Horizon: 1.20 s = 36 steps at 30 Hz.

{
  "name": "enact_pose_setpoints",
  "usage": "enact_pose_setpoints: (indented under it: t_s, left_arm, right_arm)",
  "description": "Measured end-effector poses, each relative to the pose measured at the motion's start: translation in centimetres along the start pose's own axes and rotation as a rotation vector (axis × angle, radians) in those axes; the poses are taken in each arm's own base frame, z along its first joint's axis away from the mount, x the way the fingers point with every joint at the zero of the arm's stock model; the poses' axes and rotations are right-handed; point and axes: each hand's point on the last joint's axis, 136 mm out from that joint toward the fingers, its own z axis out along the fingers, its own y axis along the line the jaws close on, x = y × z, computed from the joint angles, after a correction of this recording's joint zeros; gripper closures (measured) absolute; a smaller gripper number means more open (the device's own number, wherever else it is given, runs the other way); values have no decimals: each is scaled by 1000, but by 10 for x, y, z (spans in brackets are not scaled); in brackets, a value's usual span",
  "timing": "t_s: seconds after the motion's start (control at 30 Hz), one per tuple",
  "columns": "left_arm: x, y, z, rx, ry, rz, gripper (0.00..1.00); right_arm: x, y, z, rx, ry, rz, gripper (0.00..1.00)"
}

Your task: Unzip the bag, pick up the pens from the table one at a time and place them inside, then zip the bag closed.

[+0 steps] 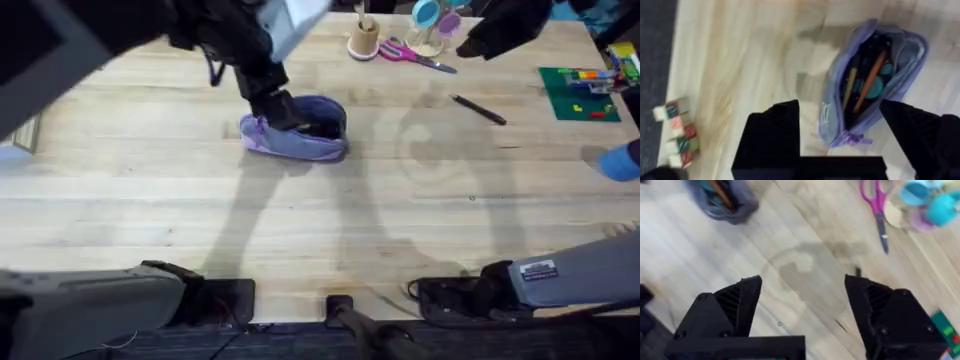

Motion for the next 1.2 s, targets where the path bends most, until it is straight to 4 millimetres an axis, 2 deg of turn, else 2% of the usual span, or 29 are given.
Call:
enact_pose_setpoints:
  t_s: [0.13, 0.3, 0.47, 0.7, 0.83, 1.0, 1.2]
  left_arm:
    - [5, 11, -17, -53, -17, -29, 8]
    - [17, 18, -23, -69, -4, -68, 6]
    - [30, 15, -25, -45, 28, -104, 7]
    - [31, 15, -25, -45, 29, -107, 8]
    - [31, 16, -25, -47, 28, -107, 8]
    - [36, 20, -27, -59, 31, -132, 8]
    - [51, 36, -52, -139, 20, -194, 8]
  right_arm:
    - [17, -28, -7, 82, 22, 54, 8]
    - [41, -63, -18, 196, 66, 92, 6]
    - [66, -81, -28, 257, 134, 72, 6]
    - [82, -94, -33, 285, 187, -22, 6]
    - [84, -102, -23, 267, 209, -73, 6]
    - [94, -114, 5, 204, 253, -77, 6]
    - [112, -128, 38, 125, 304, -45, 6]
